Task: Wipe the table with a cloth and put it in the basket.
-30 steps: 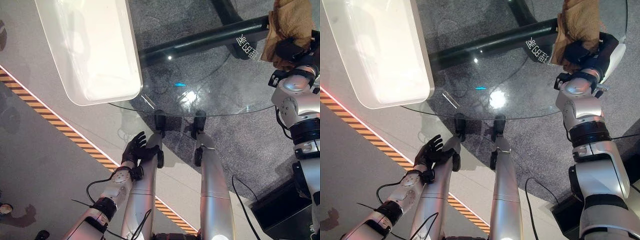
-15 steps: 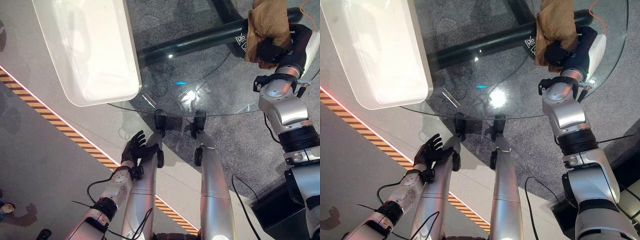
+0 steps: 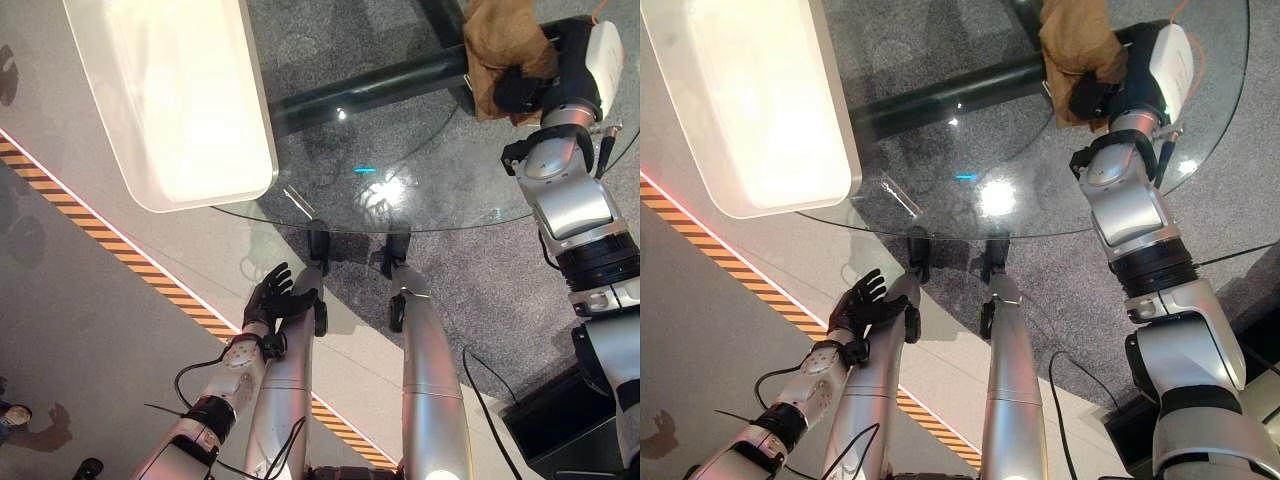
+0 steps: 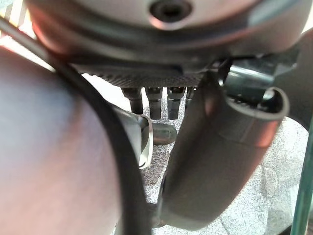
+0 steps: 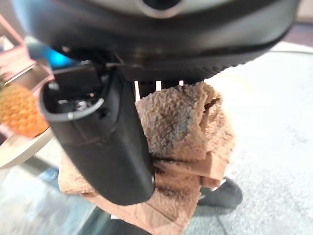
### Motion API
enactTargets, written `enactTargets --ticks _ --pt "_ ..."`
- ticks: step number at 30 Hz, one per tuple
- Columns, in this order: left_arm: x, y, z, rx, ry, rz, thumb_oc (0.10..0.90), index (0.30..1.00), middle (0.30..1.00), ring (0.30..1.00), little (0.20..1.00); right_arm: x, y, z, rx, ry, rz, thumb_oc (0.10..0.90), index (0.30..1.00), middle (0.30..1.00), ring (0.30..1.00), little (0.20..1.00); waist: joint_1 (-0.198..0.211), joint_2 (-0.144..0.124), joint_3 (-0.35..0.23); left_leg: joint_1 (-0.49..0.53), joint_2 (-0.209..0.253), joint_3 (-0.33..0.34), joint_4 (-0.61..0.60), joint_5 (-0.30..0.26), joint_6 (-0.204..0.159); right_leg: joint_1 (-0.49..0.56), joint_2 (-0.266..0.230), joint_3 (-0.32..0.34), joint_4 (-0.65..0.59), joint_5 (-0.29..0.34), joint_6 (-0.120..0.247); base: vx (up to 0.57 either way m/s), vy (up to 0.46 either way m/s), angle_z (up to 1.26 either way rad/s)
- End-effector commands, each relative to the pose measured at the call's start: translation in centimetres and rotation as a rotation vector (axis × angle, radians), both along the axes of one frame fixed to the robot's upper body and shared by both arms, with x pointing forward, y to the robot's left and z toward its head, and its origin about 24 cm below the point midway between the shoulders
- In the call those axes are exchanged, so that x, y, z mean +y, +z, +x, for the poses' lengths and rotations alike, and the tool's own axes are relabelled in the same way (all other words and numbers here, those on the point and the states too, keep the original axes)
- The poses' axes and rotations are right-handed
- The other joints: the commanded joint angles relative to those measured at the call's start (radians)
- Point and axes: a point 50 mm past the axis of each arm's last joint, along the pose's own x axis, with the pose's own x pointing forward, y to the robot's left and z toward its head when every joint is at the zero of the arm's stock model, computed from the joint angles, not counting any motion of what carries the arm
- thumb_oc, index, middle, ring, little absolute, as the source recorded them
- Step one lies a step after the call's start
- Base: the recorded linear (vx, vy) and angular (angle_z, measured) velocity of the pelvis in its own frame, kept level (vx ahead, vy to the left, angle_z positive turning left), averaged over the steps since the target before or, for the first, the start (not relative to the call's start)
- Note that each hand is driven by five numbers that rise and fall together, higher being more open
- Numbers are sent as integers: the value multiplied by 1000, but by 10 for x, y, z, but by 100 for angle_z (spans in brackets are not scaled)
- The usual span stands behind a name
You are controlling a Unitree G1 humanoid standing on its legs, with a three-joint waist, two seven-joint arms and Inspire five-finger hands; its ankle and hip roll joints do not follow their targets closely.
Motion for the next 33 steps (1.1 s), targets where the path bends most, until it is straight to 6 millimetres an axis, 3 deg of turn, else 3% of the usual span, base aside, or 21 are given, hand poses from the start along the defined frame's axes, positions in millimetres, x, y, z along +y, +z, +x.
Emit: enactTargets --ticks 1,7,13,20,32,33 --pt "-8 -23 -31 49 -41 -18 800 900 900 900 900 105 -44 -1 222 522 -170 100 300 300 300 200 63 41 -11 -18 -93 -14 80 -117 27 -3 1 -41 -44 19 48 4 -1 3" --pt "-11 -20 -30 44 -46 -14 800 900 900 900 900 133 -57 -15 260 720 -205 100 300 300 300 200 62 36 -11 -25 -95 -15 80 -113 26 -10 -2 -45 -44 19 51 2 -2 1" --pt "-13 -19 -29 39 -50 -16 800 900 900 900 900 149 -66 -26 270 818 -213 100 300 300 300 200 60 32 -11 -29 -94 -15 76 -106 24 -13 -1 -45 -49 22 52 4 -8 6" --pt "-15 -18 -26 39 -47 -15 800 900 900 900 900 154 -74 -30 278 832 -232 100 300 300 300 200 57 31 -11 -33 -91 -13 77 -106 24 -18 -4 -45 -48 23 52 0 -1 13" --pt "-13 -18 -25 41 -45 -14 800 900 900 900 900 146 -78 -28 277 793 -199 100 300 300 300 200 52 28 -11 -28 -86 -7 68 -101 25 -17 -7 -50 -53 29 54 2 -1 2" --pt "-14 -23 -32 65 -45 -14 800 900 900 900 900 143 -86 -28 290 776 -181 100 300 300 300 200 54 30 -11 12 -84 -9 74 -131 20 18 -6 -45 -41 0 61 34 0 0"
